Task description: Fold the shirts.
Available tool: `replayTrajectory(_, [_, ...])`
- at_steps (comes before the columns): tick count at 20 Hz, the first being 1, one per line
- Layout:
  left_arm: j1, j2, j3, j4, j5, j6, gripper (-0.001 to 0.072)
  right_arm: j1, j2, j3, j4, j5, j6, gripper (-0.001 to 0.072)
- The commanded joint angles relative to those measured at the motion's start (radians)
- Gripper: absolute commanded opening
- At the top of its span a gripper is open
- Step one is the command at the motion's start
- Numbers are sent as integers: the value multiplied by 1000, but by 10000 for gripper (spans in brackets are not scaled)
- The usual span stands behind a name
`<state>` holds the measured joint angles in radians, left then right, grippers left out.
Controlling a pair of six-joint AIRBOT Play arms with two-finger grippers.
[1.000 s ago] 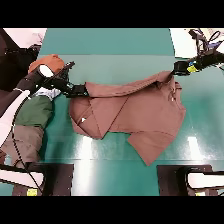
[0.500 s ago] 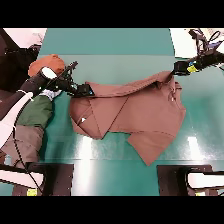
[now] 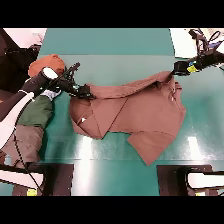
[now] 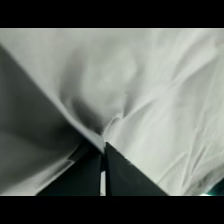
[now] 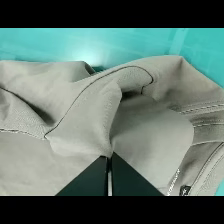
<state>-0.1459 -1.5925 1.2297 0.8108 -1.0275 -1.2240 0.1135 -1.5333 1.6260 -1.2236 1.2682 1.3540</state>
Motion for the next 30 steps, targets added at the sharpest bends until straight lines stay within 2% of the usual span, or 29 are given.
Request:
replayTrajectory(1, [2, 9, 11, 0, -57, 0, 24, -6, 2, 0, 0, -1, 0, 10])
replayTrajectory(4, [53, 54, 116, 4, -87, -38, 23, -31, 50, 0, 0, -15, 0, 10])
replayTrajectory(8, [208, 202, 396, -8, -88, -87, 24, -114, 205, 17, 1, -45, 26, 10])
replayTrajectory(12, [312, 376, 667, -25, -66, -89, 24, -175, 317, 208, 2, -47, 27, 10])
replayTrajectory(16, [316, 544, 814, -27, 27, -88, 24, -177, 418, 418, 1, -114, 29, 10])
replayTrajectory(19, [316, 657, 828, -26, 93, -87, 24, -177, 520, 455, 0, -185, 29, 10])
replayTrajectory(22, [316, 726, 829, -29, 108, -90, 24, -178, 642, 367, -8, -263, 28, 10])
replayTrajectory(24, [316, 740, 836, -34, 112, -125, 24, -178, 689, 343, -11, -274, 18, 10])
replayTrajectory(26, [316, 743, 846, -53, 113, -138, 24, -178, 698, 380, -10, -255, 16, 10])
replayTrajectory(30, [316, 710, 801, -22, 35, -139, 23, -178, 570, 565, -4, -109, 17, 9])
